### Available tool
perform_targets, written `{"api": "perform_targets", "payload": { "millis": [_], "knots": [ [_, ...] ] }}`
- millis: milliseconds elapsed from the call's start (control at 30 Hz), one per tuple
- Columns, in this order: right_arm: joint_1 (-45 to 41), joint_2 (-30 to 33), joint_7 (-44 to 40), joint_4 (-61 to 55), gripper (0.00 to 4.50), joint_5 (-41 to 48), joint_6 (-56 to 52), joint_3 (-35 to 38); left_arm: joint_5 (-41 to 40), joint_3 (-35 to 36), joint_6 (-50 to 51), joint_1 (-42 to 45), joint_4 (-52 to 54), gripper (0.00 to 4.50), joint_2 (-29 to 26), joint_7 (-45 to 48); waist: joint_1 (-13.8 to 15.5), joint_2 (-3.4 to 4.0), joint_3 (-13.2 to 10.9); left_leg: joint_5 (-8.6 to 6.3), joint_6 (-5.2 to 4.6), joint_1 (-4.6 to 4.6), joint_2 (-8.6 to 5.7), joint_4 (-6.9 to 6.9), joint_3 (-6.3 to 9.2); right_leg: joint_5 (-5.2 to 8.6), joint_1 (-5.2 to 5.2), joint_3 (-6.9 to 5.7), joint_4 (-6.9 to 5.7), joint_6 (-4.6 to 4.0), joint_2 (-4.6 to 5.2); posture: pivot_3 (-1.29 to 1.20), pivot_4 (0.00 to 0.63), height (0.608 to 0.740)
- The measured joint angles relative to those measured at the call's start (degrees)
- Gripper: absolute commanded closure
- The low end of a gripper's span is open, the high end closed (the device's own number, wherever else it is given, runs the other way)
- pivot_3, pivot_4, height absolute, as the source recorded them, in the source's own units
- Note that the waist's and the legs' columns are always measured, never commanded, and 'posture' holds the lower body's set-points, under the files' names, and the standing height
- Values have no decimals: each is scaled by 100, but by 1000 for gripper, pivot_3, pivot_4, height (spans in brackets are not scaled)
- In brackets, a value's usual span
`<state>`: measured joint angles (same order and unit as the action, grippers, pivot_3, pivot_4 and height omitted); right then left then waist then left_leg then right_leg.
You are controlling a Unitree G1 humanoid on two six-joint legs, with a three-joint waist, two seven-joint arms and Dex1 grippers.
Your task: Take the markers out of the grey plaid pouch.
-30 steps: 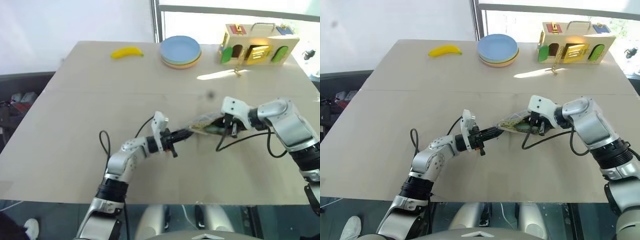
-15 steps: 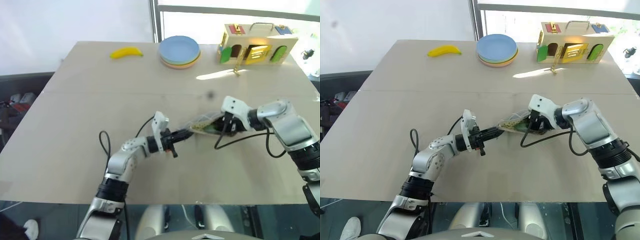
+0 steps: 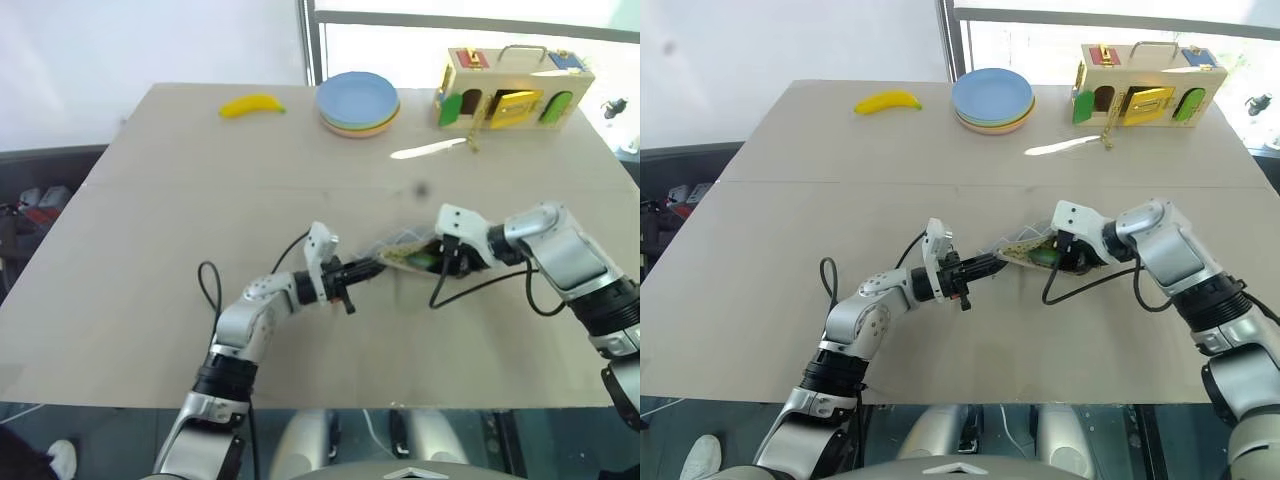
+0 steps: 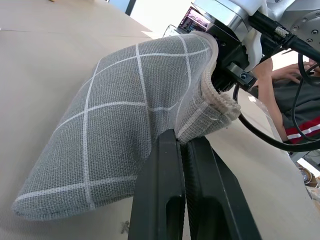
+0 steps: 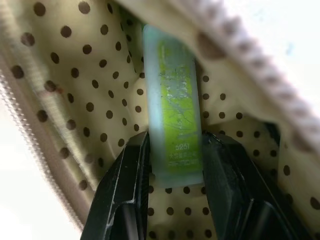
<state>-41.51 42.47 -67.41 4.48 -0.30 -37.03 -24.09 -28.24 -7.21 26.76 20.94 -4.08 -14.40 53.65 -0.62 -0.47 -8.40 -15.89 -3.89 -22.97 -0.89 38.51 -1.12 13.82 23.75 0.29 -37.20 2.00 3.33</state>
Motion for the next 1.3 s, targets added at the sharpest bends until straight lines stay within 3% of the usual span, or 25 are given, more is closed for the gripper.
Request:
{"api": "perform_targets", "payload": {
  "millis": [67, 100, 200, 433, 700, 933, 1067, 1167, 1300],
  "knots": [
    [-3, 0, -13, 3, 2875, -33, 49, -14, 0, 0, 0, 0, 0, 4500, 0, 0, -1, 0, 0, 0, 0, 0, 0, 0, 0, 0, 0, 0, 0, 0, 0, 0, 150, 740],
    [-2, -6, -4, 15, 3382, -65, 111, -17, 0, 0, -1, -1, 0, 4500, 1, 0, -1, 0, 0, 0, 0, 0, 0, 0, 0, 0, 0, 0, -1, 0, 0, 0, 150, 740],
    [-7, -8, -14, 17, 3726, -95, 154, -17, 1, 0, -7, -1, 0, 4500, 1, -2, -1, 0, 0, 0, 0, 1, 0, 0, 0, 0, 0, 0, -2, 0, 0, 0, 150, 740],
    [-7, 256, -157, -220, 3726, -127, 92, 24, 4, 0, -77, -3, 0, 4500, 6, 0, 22, 0, 0, 0, 0, -1, 0, 1, 1, 0, 0, 0, -2, 0, 1, 0, 150, 740],
    [-291, 1219, -706, -1501, 3726, 316, -590, 521, 3, 28, -183, -15, 0, 4500, 7, -8, 37, 3, -2, -1, -1, -6, 1, -5, 2, 0, 5, 0, 8, 0, 4, 0, 150, 740],
    [-283, 1819, -868, -1888, 3726, 561, -684, 730, 3, 26, -194, -16, -9, 4500, 15, -8, 44, 3, -2, -2, -2, -9, 1, -10, 2, 0, 6, -1, 15, 0, 8, 0, 150, 740],
    [262, 2563, -1093, -2041, 3726, 716, -607, 1029, 2, 27, -213, -19, -30, 4500, 20, -8, 107, 3, -2, -2, -2, -12, 1, -12, 3, 0, 6, -2, 26, 0, 8, 0, 150, 740],
    [1276, 3361, -1260, -2026, 3726, 766, -454, 1347, -7, 83, -214, -45, -56, 4500, -17, -10, 170, 4, -1, -2, -2, -22, 1, -12, 6, 1, 8, -11, 36, 0, 12, 0, 150, 740],
    [2131, 3851, -1432, -2034, 3726, 1038, -341, 1940, -74, 302, -171, 42, -140, 4500, -40, -33, 106, 11, 2, -2, -2, -14, 3, -11, 3, 0, 8, -5, 27, 0, 8, 0, 150, 740]
  ]
}}
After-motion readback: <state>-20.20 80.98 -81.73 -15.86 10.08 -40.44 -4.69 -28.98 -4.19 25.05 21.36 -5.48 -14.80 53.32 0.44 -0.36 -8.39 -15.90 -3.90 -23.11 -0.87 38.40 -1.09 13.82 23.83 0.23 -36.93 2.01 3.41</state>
